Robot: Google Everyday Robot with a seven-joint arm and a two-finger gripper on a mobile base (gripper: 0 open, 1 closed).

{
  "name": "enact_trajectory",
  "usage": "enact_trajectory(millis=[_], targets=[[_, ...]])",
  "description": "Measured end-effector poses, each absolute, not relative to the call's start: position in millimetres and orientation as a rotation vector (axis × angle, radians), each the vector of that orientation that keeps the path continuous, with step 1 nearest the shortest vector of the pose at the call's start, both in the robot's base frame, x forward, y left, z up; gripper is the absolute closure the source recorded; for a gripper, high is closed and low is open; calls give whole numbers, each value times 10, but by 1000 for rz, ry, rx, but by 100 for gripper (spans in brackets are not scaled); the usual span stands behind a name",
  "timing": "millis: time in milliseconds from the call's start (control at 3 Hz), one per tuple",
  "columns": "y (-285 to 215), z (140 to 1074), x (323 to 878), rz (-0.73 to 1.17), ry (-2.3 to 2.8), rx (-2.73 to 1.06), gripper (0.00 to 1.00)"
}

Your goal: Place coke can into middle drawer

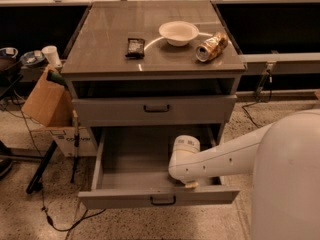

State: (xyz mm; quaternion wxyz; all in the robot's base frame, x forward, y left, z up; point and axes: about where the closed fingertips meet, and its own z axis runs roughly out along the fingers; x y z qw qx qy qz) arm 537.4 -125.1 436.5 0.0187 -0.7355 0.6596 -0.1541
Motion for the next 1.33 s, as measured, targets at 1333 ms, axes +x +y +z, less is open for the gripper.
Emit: enact_trajectory(millis=[1333], targets=[[-1629,5746,6502,-500,2464,-1632,0]])
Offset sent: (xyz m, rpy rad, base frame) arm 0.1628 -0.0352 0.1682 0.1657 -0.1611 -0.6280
